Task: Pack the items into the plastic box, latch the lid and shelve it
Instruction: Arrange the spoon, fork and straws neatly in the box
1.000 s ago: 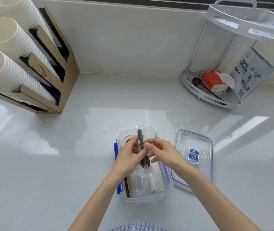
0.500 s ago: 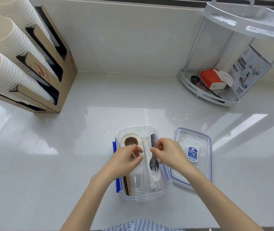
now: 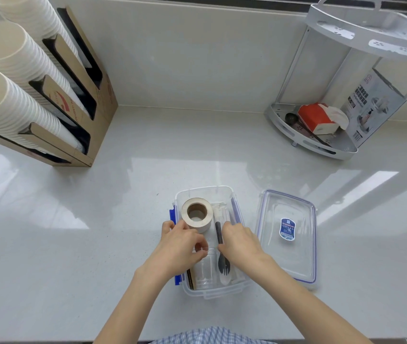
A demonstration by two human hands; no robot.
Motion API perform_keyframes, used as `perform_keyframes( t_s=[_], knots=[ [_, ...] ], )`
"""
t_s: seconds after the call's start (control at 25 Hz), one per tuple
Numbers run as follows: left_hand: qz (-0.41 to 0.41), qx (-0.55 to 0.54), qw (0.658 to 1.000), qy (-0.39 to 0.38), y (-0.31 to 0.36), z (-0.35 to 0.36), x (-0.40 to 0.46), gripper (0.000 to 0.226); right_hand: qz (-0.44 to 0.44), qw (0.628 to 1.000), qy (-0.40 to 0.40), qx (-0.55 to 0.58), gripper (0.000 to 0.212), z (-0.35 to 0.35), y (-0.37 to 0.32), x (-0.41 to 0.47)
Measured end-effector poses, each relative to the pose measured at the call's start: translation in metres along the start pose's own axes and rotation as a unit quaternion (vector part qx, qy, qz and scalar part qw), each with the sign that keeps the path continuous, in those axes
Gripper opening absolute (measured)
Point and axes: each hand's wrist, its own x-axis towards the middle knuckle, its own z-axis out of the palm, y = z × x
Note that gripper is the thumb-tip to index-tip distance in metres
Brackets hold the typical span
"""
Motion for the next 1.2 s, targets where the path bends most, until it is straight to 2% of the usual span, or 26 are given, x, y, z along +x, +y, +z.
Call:
perform_keyframes(
  t_s=[0.16,0.28,0.36,0.4,0.52,0.68,0.84,1.04,1.12,1.2],
  knots=[
    [-0.002,-0.008,1.000,0.005,-0.001,0.001,0.001,0.027,0.001,1.000,-0.016,-0.024,0.029,0.004,-0.001,0.001],
    [0.003,-0.036,0.999,0.006,-0.003,0.002,0.002,0.031,-0.007,1.000,-0.021,0.009,0.006,0.001,0.003,0.000],
    [0.009,-0.067,0.998,0.007,-0.004,0.002,0.002,0.032,-0.013,0.999,0.001,0.043,0.003,0.002,0.008,0.000],
    [0.012,-0.083,0.996,0.012,-0.005,0.002,0.002,0.032,-0.017,0.998,0.015,0.060,0.005,0.004,0.010,0.000],
    [0.017,-0.123,0.992,0.033,-0.007,0.002,0.004,0.027,-0.018,0.991,0.044,0.122,0.030,0.011,0.016,0.006],
    [0.031,-0.143,0.989,0.030,-0.005,-0.002,0.016,0.022,-0.002,0.972,0.072,0.224,0.039,0.007,0.024,0.013],
    [0.027,-0.129,0.991,0.028,0.002,-0.005,0.026,0.023,0.007,0.938,0.072,0.339,0.034,-0.002,0.035,0.015],
    [-0.038,-0.079,0.989,0.123,0.021,-0.019,0.033,0.027,0.032,0.892,0.171,0.417,0.025,-0.019,0.064,0.007],
    [-0.033,-0.083,0.983,0.163,0.033,-0.023,0.040,0.026,0.058,0.889,0.201,0.406,0.024,-0.023,0.085,0.004],
    [-0.006,-0.125,0.979,0.162,0.052,-0.023,0.051,0.028,0.093,0.893,0.204,0.391,0.027,-0.025,0.110,0.000]
  ],
)
